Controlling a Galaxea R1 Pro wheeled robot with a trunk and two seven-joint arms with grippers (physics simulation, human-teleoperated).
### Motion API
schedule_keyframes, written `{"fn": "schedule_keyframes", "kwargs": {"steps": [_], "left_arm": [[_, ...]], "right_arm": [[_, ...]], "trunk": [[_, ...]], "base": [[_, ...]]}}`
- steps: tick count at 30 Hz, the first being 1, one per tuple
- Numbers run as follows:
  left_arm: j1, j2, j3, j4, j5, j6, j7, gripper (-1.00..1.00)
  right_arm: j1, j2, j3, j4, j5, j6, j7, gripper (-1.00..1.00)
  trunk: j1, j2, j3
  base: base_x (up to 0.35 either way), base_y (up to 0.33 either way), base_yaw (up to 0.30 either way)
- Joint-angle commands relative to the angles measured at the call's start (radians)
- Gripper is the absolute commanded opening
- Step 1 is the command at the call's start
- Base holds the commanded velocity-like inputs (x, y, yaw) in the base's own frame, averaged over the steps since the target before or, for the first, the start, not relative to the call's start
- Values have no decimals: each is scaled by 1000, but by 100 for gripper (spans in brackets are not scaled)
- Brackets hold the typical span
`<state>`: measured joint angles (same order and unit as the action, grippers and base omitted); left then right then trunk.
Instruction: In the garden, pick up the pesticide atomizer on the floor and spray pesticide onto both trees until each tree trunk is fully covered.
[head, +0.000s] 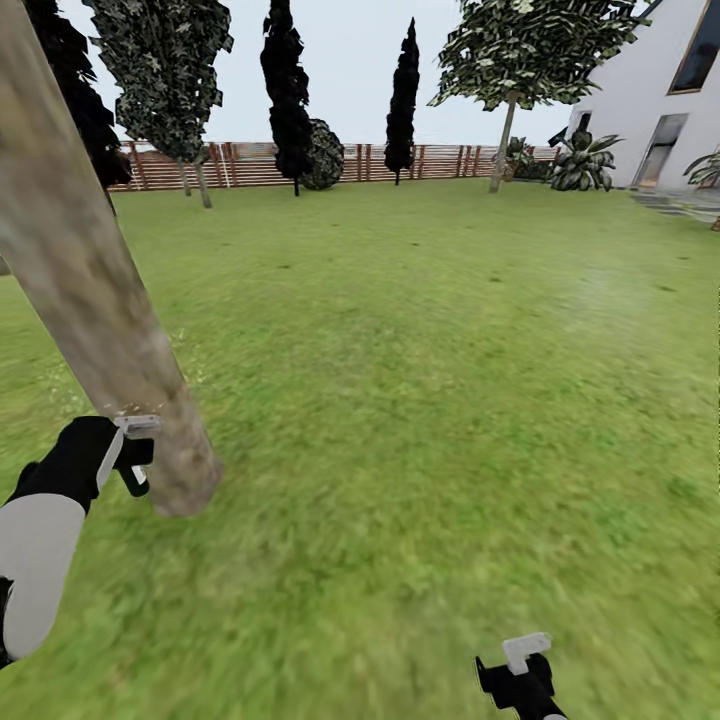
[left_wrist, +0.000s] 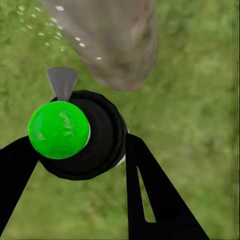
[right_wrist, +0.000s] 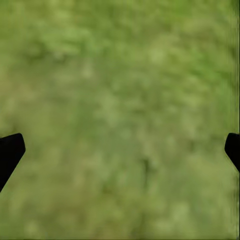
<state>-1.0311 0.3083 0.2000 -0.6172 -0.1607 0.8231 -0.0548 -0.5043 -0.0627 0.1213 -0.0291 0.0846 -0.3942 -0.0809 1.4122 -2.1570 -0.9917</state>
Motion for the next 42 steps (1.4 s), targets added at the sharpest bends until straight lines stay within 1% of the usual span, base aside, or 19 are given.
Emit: {"fn": "schedule_keyframes", "kwargs": {"steps": [1,9,11,14,17,19,23,24,27,29,32,33,34,37,38,39,40,41,42], "left_arm": [[1,0,0,-3,0,1,0,-100],[3,2,3,-7,-1,2,0,-100],[7,8,4,2,-4,-2,2,-100],[40,8,4,9,-2,-7,6,-100],[60,6,5,12,0,-8,4,-100],[91,3,6,12,3,-11,2,-100],[103,-2,6,13,5,-14,1,-100],[137,-5,6,12,6,-26,3,-100],[144,-31,5,10,6,-81,11,-100],[144,-44,3,-1,5,-88,12,-100],[132,-91,1,-6,3,-90,14,-100],[133,-92,7,-5,1,-91,15,-100],[138,-86,7,0,0,-94,15,-100],[161,-64,48,10,-6,-98,18,-100],[168,-62,54,12,-7,-98,35,-100],[192,-61,58,12,-4,-98,68,-100],[212,-61,60,12,-1,-114,85,-100],[222,-62,61,14,1,-156,91,-100],[233,-66,62,31,6,-218,94,-100]], "right_arm": [[0,1,0,0,0,0,0,100],[0,4,0,0,0,0,0,100],[0,4,1,0,0,0,1,100],[0,4,1,0,0,0,1,100],[0,4,0,0,0,0,1,100],[0,4,1,0,0,0,1,100],[0,4,1,0,0,0,1,100],[0,4,1,0,0,0,1,100],[0,4,1,0,0,0,1,100],[0,4,1,0,1,0,1,100],[0,4,1,0,0,0,1,100],[0,4,0,0,0,0,1,100],[0,4,0,0,0,0,1,100],[0,4,0,0,0,0,0,100],[0,4,0,0,0,0,0,100],[0,4,0,0,0,0,0,100],[0,4,0,0,0,0,0,100],[0,4,1,0,0,0,0,100],[0,4,1,0,0,0,0,100]], "trunk": [[0,0,0],[0,0,0],[0,0,0],[0,0,0],[0,0,0],[0,0,0],[0,0,0],[0,0,0],[0,0,0],[0,0,0],[0,0,0],[0,0,0],[0,0,0],[0,0,0],[0,0,0],[0,0,0],[0,0,0],[0,0,0],[0,0,0]], "base": [[3,-272,0],[4,-273,212],[135,-251,277],[217,-206,240],[281,-138,26],[305,-93,3],[142,-18,181],[1,0,276],[2,0,277],[64,-71,277],[112,-225,262],[129,-243,78],[144,-244,26],[217,-190,36],[302,-54,199],[325,-18,251],[334,-6,269],[336,-2,274],[337,-1,276]]}}
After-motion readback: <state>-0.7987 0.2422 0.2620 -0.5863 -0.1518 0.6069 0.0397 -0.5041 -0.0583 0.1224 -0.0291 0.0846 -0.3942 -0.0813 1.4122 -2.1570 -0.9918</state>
